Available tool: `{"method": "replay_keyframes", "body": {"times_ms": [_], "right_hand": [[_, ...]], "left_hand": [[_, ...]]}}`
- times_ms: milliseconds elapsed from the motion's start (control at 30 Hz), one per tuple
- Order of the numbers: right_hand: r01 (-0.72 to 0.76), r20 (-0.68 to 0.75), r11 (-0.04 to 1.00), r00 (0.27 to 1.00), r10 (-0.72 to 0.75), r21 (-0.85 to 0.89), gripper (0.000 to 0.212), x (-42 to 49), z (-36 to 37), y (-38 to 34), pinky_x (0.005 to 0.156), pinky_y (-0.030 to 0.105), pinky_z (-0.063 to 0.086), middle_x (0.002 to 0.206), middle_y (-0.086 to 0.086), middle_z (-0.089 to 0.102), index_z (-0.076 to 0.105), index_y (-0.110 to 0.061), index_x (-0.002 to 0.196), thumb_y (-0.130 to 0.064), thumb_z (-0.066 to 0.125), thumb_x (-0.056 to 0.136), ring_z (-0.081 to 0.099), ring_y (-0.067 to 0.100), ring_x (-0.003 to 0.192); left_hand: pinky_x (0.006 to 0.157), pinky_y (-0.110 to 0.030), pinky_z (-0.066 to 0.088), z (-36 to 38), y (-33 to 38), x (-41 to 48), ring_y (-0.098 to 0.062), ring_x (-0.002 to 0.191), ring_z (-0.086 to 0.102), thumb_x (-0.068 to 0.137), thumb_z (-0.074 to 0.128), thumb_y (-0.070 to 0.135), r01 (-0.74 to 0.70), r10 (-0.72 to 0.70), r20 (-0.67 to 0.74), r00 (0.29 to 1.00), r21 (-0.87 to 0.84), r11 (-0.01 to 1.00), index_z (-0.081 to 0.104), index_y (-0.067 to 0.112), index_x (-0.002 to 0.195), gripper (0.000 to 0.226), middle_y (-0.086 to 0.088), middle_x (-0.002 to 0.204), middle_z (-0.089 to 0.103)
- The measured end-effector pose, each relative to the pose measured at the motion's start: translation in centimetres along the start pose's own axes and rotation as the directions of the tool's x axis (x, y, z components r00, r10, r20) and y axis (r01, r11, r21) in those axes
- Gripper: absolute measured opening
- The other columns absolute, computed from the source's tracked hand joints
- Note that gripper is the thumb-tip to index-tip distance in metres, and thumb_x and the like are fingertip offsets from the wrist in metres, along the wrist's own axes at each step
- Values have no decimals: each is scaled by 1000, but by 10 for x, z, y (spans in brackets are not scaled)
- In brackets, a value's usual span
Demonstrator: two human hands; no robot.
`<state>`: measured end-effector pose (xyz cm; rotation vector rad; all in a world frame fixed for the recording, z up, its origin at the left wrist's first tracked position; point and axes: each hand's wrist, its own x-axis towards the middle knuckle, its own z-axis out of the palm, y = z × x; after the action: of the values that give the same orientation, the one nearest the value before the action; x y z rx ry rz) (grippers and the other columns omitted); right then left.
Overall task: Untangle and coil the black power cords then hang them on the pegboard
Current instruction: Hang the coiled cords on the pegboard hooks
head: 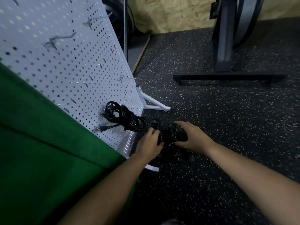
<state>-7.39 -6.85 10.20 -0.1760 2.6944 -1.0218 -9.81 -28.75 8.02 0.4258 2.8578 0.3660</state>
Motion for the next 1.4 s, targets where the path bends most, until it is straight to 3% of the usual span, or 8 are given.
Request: {"method": "replay_keyframes", "body": {"times_ms": [200,400,667,867,967,1033,1200,1400], "right_hand": [[-13,49,999,999,11,32,88,16,19,26,118,37,40,152,-6,45,30,-32,161,-33,80,89,46,16,139],[-31,73,999,997,29,24,87,21,26,31,119,33,36,154,-7,42,29,-33,162,-34,79,90,42,15,142],[-206,-66,949,972,227,238,54,10,1,1,103,29,47,131,0,64,58,-22,143,-39,74,94,60,16,117],[-263,-80,709,908,411,654,77,0,-22,-34,99,45,55,111,-3,74,66,-24,123,-73,73,64,71,19,103],[-153,-200,698,896,397,700,31,-7,-40,-46,96,46,56,106,0,74,68,-24,111,-46,74,89,70,20,99],[-80,-283,708,881,380,702,15,-8,-54,-48,95,46,56,104,-3,74,68,-28,106,-35,72,93,70,19,98],[22,-357,761,892,278,648,16,5,-82,-62,92,43,56,100,-7,77,73,-30,108,-26,72,93,71,18,97],[98,-385,787,904,184,609,19,36,-88,-86,81,32,48,104,-1,73,71,-20,115,-22,73,96,69,22,100]], "left_hand": [[104,-49,49,49,-23,44,-33,133,52,94,72,49,437,-425,102,899,-215,873,34,14,152,78,-13,149,49],[102,-55,51,58,-26,59,-30,110,66,86,83,34,524,-528,70,846,-288,802,44,25,118,52,-5,120,68],[67,-35,57,7,15,21,-19,81,68,87,80,37,309,-371,-97,923,-386,869,45,33,109,41,6,97,70],[74,-40,56,-48,83,-14,-26,95,72,88,75,44,78,-140,-183,973,-311,947,48,33,118,42,3,108,73],[75,-44,57,-73,106,-26,-28,97,71,86,74,46,-14,-55,-201,978,-324,946,45,34,122,48,0,108,74],[79,-47,59,-94,115,-31,-24,96,70,84,72,49,-59,8,-157,988,-321,945,39,39,124,53,2,106,73],[73,-45,61,-155,115,-32,-13,76,71,90,67,50,-168,122,-206,971,-227,959,46,35,113,34,10,84,73],[79,-43,63,-224,83,-8,-13,82,71,99,67,31,-61,18,-288,957,-140,988,64,24,108,12,10,90,70]]}}
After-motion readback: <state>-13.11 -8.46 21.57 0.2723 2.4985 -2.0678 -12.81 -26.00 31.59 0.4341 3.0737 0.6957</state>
